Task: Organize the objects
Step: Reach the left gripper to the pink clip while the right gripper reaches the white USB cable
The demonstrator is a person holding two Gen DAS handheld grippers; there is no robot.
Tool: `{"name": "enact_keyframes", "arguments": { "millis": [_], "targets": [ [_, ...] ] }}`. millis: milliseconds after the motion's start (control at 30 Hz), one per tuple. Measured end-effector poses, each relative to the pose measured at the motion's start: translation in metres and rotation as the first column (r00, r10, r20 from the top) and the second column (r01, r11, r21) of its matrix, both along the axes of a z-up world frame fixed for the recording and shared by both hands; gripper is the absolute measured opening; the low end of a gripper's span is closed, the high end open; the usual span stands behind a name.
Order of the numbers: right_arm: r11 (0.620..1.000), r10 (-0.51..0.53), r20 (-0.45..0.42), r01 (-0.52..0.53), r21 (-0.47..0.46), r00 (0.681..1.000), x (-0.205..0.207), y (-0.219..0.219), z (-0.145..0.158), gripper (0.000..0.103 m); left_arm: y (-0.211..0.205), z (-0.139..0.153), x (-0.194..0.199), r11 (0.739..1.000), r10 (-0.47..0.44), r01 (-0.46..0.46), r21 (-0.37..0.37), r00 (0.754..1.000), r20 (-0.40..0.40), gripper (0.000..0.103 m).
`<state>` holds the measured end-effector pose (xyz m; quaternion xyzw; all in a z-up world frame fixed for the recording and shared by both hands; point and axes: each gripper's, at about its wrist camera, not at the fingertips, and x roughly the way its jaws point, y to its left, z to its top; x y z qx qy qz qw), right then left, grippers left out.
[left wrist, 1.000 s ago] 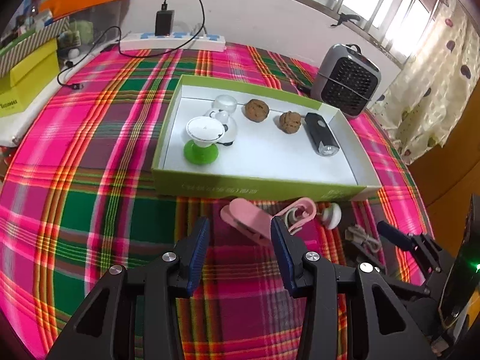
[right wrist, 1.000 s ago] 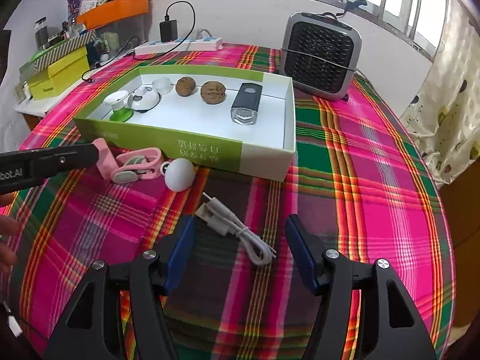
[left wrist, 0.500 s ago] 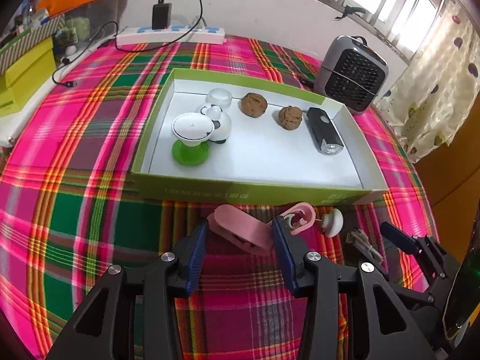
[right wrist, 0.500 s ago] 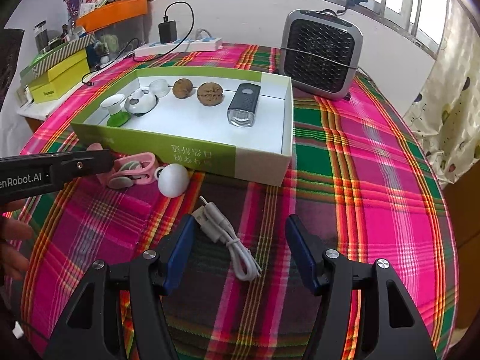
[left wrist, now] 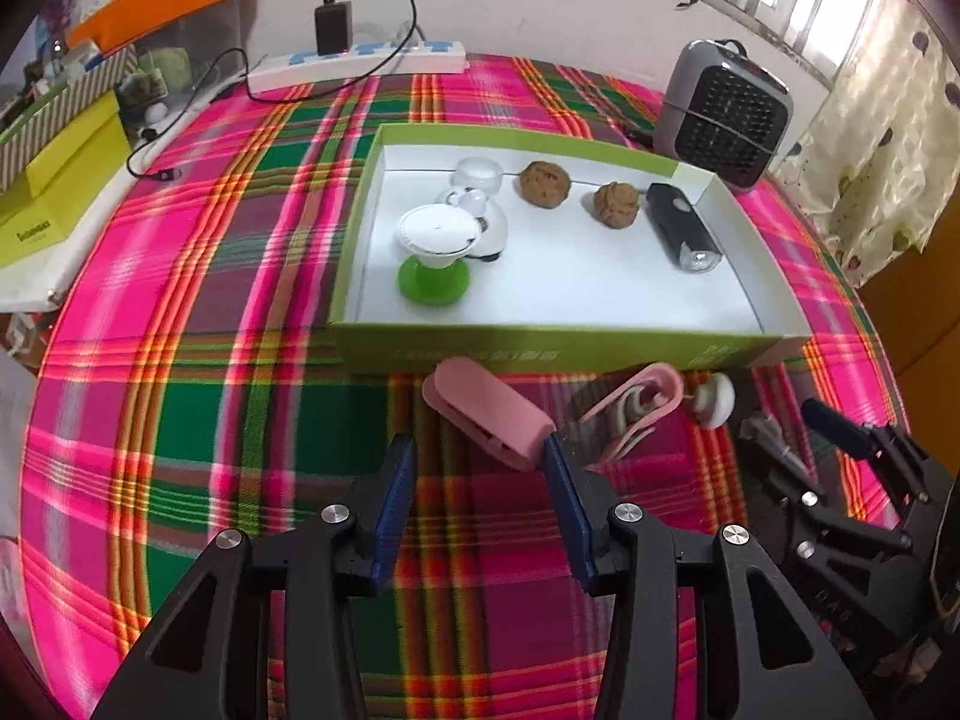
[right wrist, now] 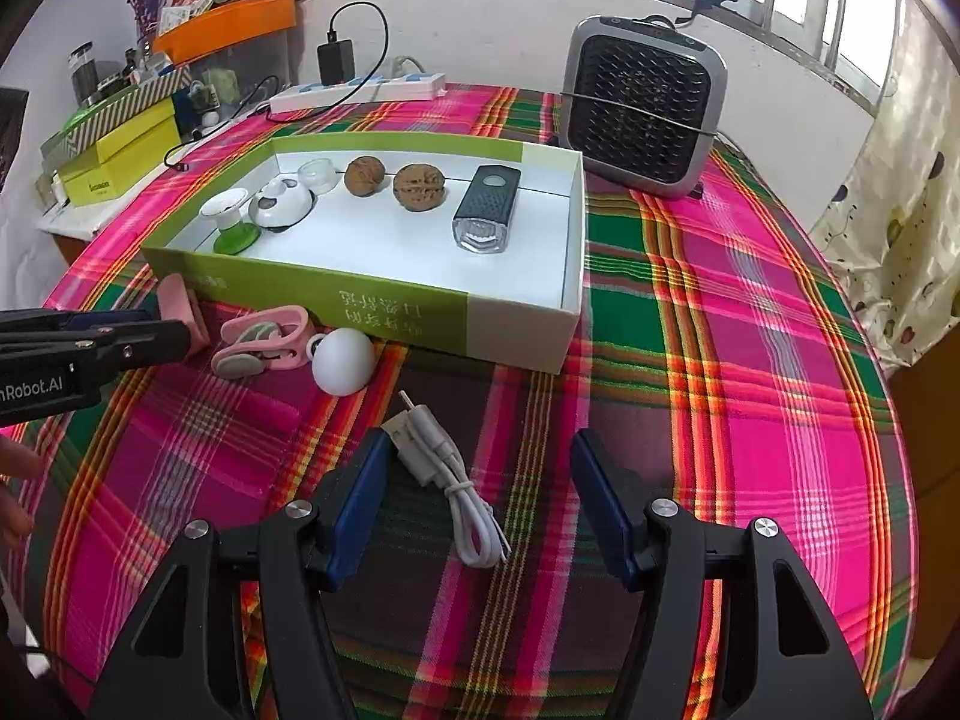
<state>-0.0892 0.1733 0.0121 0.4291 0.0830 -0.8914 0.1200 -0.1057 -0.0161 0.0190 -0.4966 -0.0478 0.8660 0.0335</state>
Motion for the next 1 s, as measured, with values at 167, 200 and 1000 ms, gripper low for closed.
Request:
{"name": "enact_keyframes", "arguments": {
  "millis": [167,200,1000],
  "targets": [
    [1.0,-0.003,0.002,0.003,-0.01,1.0,0.001,0.002,-0.001,0.062,-0.005,0.002,0.005,1.0,0.019,-0.018,0.023,1.0,-0.015,0.042],
    [1.0,-0.003,0.002,0.003,-0.011,1.0,0.002,0.002,-0.001,0.062,-0.005,0.003,0.006,0.999,0.023,-0.022,0.032,1.0,-0.02,0.042],
    [0.999,0.008,0.008,-0.007,-0.042,1.0,-0.001,0.006,-0.001,0.054,-0.01,-0.006,-0.006,0.987,0.158,-0.159,0.002,0.987,0.023,0.042]
  ]
}}
